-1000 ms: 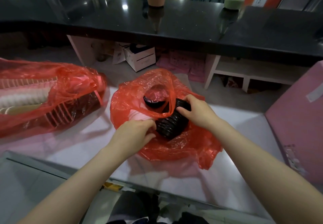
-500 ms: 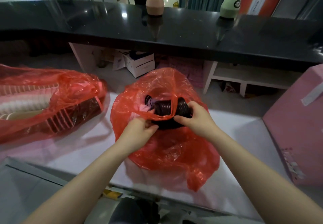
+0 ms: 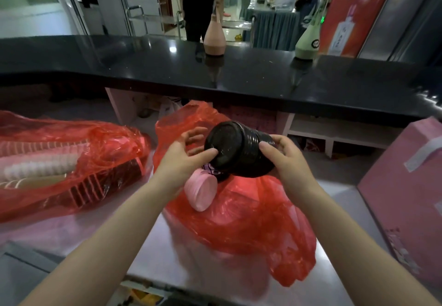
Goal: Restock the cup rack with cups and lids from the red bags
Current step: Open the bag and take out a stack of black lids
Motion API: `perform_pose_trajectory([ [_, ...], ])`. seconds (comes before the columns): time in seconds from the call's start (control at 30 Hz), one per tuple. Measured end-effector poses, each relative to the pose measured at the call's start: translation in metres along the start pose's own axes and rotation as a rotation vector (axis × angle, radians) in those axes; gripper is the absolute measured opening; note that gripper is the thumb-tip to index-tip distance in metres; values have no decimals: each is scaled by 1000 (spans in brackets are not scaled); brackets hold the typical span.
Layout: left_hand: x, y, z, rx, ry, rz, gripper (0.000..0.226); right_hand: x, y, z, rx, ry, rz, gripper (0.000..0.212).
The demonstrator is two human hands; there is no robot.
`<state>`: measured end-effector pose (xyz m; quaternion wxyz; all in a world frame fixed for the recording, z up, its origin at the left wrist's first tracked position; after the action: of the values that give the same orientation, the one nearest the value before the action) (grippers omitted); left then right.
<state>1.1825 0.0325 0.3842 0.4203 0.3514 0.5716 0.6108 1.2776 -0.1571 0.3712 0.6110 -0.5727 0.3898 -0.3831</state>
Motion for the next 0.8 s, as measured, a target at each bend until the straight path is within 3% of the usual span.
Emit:
perform_pose_trajectory([
  [0.13, 1, -7, -9, 360, -290, -332, 71, -9, -1, -5, -26, -66, 46, 37],
  [0.23, -1, -9, -14, 412, -427, -427, 69, -20, -3, -7, -20, -77, 103, 19],
  [0.37, 2, -10, -11, 371, -397, -494, 53, -27, -11, -8, -12, -109, 92, 16],
  [0.57, 6, -5, -11, 352, -388, -538, 80, -33, -18, -10, -11, -216, 21, 25],
  [0.8, 31, 12, -2, 232, -294, -518, 72, -29, -25, -2, 182, -86, -252, 26],
])
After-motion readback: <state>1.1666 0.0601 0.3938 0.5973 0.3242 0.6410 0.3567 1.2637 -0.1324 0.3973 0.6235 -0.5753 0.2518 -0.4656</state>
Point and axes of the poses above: each hand's wrist, its own z-axis towards the middle knuckle, its own x-axis out of the back of the hand, y = z × x, the point moved 2 cm from there along z, towards the middle knuckle, and after that the axes turned 2 degrees about -x, right-handed, at the moved point
